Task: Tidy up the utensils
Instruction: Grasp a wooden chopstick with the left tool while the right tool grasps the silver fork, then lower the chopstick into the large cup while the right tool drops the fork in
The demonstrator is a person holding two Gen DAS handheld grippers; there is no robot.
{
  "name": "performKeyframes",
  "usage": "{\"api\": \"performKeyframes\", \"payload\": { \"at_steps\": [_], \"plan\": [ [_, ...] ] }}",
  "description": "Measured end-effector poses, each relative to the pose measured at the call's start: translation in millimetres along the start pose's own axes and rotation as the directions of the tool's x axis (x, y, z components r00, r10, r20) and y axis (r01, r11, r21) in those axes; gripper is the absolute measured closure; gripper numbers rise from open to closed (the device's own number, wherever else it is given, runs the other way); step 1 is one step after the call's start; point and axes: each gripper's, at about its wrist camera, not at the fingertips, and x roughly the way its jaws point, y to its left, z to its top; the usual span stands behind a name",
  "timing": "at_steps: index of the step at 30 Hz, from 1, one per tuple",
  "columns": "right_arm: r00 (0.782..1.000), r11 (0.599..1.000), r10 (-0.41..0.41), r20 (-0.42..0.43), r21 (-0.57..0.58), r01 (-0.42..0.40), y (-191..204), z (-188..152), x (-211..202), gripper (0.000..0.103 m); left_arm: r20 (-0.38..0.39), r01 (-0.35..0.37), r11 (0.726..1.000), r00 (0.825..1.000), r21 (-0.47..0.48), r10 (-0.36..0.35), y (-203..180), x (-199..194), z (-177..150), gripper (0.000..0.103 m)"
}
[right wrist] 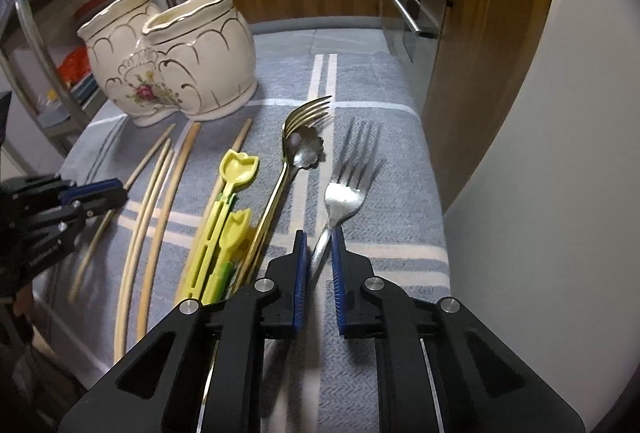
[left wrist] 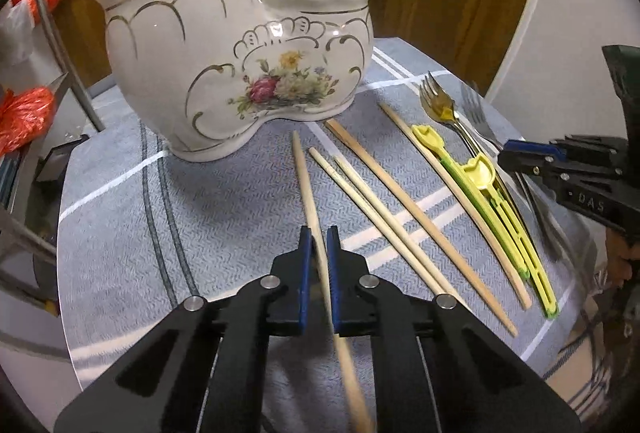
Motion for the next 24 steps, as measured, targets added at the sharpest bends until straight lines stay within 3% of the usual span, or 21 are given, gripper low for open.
{"api": "performKeyframes", "payload": {
  "at_steps": [8,14,24],
  "plan": [
    [0.999,0.999,0.003,0.039,-0.039,-0.001,6,-8,-9,0.097,0.032,0.039,0.999,0.999,0.016,-0.04,13,-16,-6,0.097],
    [0.99,0.998,0.007,0.143,-0.065,0.002,10,-12,-27,0.097,0.104,0.057,0.998,0.993,0.031,-0.06,18,-36,-12,0.097],
    [0.935,0.99,0.04,0.353,-0.139,0.01,27,-16,-65,0.097,0.28,0.033,0.997,0.959,0.068,-0.051,20,-78,-20,0.097]
  ]
}}
